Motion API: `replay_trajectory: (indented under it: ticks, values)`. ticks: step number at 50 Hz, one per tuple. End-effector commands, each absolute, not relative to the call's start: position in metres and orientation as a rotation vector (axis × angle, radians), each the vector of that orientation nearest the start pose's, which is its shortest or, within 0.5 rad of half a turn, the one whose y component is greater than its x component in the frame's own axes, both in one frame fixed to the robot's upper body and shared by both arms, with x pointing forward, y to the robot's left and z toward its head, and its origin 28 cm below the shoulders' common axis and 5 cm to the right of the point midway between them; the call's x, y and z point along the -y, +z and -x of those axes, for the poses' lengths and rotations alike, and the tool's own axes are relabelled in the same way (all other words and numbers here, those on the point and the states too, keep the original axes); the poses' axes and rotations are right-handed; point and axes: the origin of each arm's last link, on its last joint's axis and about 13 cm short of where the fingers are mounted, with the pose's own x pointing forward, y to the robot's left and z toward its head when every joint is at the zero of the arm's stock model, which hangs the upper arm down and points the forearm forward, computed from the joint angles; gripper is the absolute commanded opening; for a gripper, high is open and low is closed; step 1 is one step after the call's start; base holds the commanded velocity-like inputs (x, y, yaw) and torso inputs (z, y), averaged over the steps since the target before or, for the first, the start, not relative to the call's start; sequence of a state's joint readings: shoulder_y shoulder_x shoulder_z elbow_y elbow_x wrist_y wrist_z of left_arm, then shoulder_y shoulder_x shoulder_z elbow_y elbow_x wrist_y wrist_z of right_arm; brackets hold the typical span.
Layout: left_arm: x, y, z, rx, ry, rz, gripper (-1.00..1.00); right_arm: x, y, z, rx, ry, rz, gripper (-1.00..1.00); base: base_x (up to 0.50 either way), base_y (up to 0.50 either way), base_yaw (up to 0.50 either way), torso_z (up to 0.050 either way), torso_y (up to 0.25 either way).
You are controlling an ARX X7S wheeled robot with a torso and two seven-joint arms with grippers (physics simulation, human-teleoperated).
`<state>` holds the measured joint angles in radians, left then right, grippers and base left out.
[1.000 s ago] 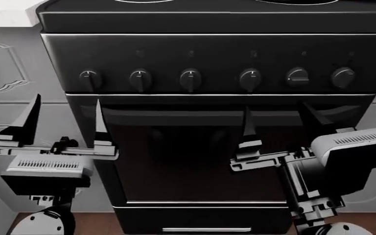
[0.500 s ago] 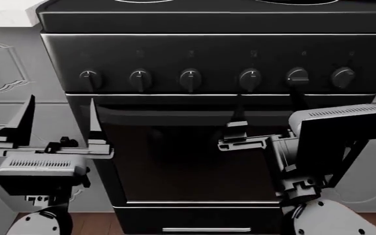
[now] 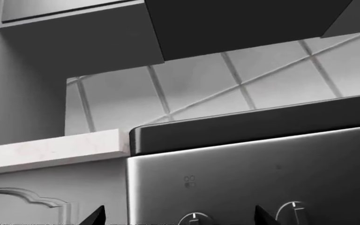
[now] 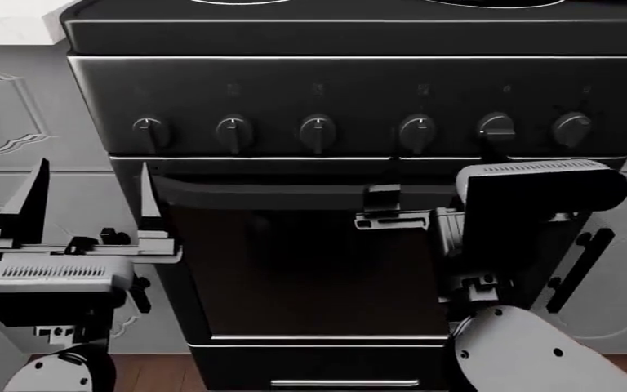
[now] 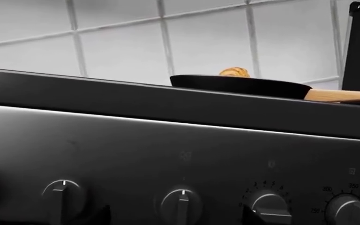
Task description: Pick the croissant and place it on the pan. Then turn on the stove to warm the croissant.
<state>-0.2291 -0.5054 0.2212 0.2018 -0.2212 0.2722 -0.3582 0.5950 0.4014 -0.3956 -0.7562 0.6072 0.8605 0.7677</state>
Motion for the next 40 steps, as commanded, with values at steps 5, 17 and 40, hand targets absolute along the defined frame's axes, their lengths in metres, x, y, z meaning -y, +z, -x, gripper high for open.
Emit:
replay_trajectory:
  ticks: [5,17,40]
  values:
    - [-0.265,0.128,-0.251,0.628,0.063,-0.138,1.0,0.065,0.203,-0.239,0.273,-0.049,0.098,1.0,0.0,0.0,0.0,0.0,0.0]
    - [-0.266,0.125,-0.253,0.615,0.07,-0.138,1.0,0.064,0.202,-0.251,0.263,-0.053,0.085,1.0,0.0,0.0,0.0,0.0,0.0]
    - [-0.264,0.124,-0.253,0.618,0.031,-0.093,1.0,0.061,0.193,-0.273,0.224,-0.065,0.12,1.0,0.0,0.0,0.0,0.0,0.0]
